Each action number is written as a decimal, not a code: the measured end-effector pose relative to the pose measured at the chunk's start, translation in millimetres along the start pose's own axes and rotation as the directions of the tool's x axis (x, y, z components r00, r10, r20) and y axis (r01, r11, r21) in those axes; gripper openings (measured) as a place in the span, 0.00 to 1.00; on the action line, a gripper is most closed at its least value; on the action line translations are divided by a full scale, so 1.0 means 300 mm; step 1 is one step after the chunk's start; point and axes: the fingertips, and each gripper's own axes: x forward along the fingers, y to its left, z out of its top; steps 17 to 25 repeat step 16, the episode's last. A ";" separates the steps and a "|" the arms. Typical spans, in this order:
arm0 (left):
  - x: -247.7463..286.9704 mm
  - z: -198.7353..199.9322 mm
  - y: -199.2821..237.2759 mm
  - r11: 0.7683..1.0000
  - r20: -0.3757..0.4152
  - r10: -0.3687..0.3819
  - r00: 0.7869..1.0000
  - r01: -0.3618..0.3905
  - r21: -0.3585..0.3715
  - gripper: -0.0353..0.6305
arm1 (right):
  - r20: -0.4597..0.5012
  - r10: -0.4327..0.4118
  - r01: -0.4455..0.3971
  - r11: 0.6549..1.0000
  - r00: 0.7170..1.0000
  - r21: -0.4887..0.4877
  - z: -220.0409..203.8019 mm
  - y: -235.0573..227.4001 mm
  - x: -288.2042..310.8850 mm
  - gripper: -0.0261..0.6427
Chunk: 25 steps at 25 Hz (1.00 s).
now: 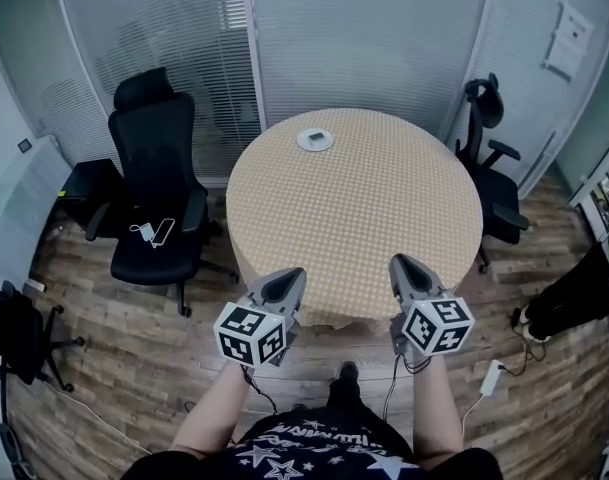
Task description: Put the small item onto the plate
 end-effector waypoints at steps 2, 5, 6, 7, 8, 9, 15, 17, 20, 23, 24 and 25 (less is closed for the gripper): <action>-0.033 -0.012 -0.028 1.000 0.000 -0.012 1.000 0.012 0.001 0.06 | -0.004 -0.014 0.014 1.000 1.000 0.008 -0.022 0.014 -0.051 0.10; -0.084 -0.037 -0.068 0.999 -0.007 -0.034 0.999 0.034 0.006 0.06 | -0.016 -0.032 0.032 0.999 0.999 0.010 -0.056 0.042 -0.122 0.10; -0.099 -0.047 -0.078 0.999 -0.011 -0.040 0.999 0.040 0.006 0.06 | -0.020 -0.037 0.038 0.999 0.999 0.008 -0.066 0.053 -0.143 0.10; -0.112 -0.058 -0.087 0.999 -0.016 -0.047 0.999 0.047 0.005 0.06 | -0.023 -0.043 0.043 0.999 0.999 0.006 -0.075 0.063 -0.164 0.10; -0.124 -0.069 -0.097 0.999 -0.022 -0.053 0.998 0.053 0.004 0.06 | -0.025 -0.049 0.049 0.999 0.999 0.005 -0.083 0.071 -0.185 0.10; -0.134 -0.080 -0.106 0.998 -0.027 -0.059 0.998 0.059 0.004 0.06 | -0.025 -0.055 0.055 0.998 0.998 0.007 -0.091 0.077 -0.205 0.10; -0.185 -0.125 -0.144 0.997 -0.038 -0.075 0.996 0.075 0.004 0.06 | -0.044 -0.074 0.075 0.997 0.996 0.014 -0.143 0.123 -0.299 0.10; -0.192 -0.129 -0.147 0.997 -0.036 -0.075 0.997 0.075 0.003 0.06 | -0.049 -0.075 0.076 0.997 0.996 0.011 -0.152 0.132 -0.310 0.10; -0.192 -0.129 -0.147 0.997 -0.036 -0.075 0.997 0.075 0.003 0.06 | -0.049 -0.075 0.076 0.997 0.996 0.011 -0.152 0.132 -0.310 0.10; -0.192 -0.129 -0.147 0.997 -0.036 -0.075 0.997 0.075 0.003 0.06 | -0.049 -0.075 0.076 0.997 0.996 0.011 -0.152 0.132 -0.310 0.10; -0.192 -0.129 -0.147 0.997 -0.036 -0.075 0.997 0.075 0.003 0.06 | -0.049 -0.075 0.076 0.997 0.996 0.011 -0.152 0.132 -0.310 0.10; -0.192 -0.129 -0.147 0.997 -0.036 -0.075 0.997 0.075 0.003 0.06 | -0.049 -0.075 0.076 0.997 0.996 0.011 -0.152 0.132 -0.310 0.10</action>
